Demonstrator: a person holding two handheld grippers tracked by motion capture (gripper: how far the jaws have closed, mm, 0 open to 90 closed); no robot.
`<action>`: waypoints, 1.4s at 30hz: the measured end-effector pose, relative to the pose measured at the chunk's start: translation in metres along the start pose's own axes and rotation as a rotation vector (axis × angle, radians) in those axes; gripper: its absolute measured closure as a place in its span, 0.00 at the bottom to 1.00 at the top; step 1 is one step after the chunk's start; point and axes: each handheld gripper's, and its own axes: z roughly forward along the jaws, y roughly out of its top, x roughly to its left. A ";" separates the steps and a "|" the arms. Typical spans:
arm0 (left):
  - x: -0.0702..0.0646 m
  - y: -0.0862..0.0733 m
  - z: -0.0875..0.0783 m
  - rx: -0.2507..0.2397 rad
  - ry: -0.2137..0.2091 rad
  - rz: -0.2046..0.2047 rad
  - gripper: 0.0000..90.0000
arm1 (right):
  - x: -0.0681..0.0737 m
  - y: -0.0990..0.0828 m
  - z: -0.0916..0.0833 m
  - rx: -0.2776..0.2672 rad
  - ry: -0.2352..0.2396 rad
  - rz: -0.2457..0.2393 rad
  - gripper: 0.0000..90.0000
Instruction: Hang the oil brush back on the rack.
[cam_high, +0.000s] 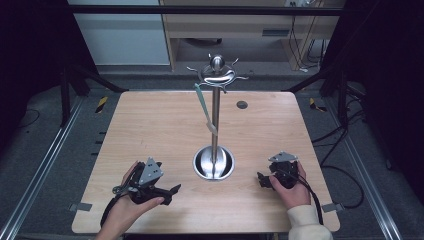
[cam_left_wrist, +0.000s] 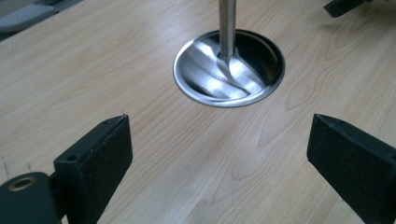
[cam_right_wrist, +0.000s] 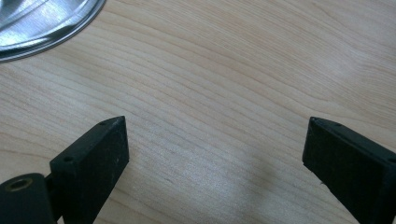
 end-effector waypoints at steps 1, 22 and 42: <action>0.005 -0.006 0.003 0.010 0.009 -0.015 0.07 | 0.000 0.000 0.000 0.000 0.000 0.000 0.09; 0.059 -0.053 0.012 0.106 0.131 -0.130 0.08 | 0.000 0.000 0.000 0.000 0.000 0.001 0.09; 0.085 -0.078 0.001 0.110 0.283 -0.192 0.08 | 0.000 0.001 0.000 -0.003 0.006 -0.004 0.09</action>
